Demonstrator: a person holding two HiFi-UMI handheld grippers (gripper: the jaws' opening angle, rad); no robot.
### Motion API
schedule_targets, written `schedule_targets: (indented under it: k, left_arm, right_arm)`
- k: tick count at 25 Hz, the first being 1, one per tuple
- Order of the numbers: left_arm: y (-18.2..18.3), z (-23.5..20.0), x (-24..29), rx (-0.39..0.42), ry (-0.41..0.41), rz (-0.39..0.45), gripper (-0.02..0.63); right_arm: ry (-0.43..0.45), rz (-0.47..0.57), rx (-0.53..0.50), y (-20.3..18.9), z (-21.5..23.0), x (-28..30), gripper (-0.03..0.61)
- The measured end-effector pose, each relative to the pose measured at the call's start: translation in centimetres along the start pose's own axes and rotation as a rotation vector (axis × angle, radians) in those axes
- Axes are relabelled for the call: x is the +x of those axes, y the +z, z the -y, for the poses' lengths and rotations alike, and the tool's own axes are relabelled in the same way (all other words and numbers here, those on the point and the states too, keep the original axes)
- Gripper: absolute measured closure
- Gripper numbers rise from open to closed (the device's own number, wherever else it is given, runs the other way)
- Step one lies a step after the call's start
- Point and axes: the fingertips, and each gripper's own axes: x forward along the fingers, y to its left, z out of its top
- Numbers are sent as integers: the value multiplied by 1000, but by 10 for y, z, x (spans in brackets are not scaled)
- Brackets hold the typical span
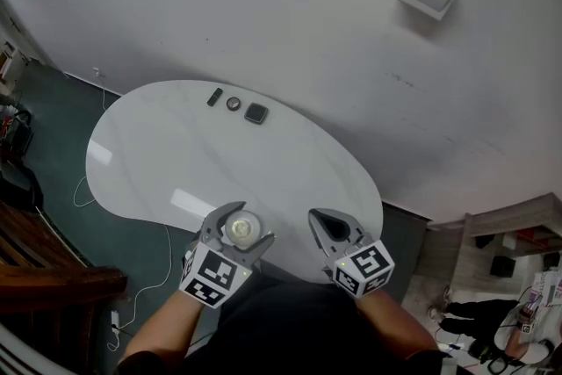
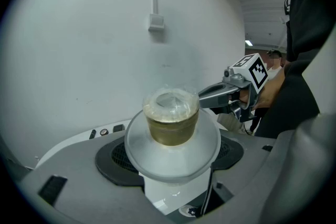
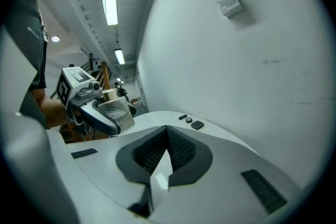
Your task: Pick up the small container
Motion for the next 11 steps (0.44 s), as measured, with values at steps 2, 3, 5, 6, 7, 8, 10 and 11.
schedule_targets:
  k: [2,3,5,6,7,8,10,11]
  left_arm:
    - [1,0,2,6,-2,-2,264]
    - [1,0,2,9,-2,-3,264]
    - [1,0,2,10,-3,-3,264]
    - [1,0,2,10,-3,-3,264]
    - [1,0,2,10,-3,-3,264]
    - [1,0,2,11,-3,-2,264]
    - [1,0,3,11,-3,-2,264]
    - [2,0,3,10,-3,-2,264]
  right_arm:
    - [-6,-2,1,-2,1,0,581]
    - [-9,-3,3,-2,2,-1,581]
    - [-15,-1,5,-3,2,-2,581]
    - [-17,1,5,-2,2,-2,581]
    - [-17,3,3,-2,2,-2,581]
    - [-17,5,1,-2,2,-3,581]
    - [-19,9,-4,-2,2,-4,581]
    - [-20,10,-6,-1,2,-5,581]
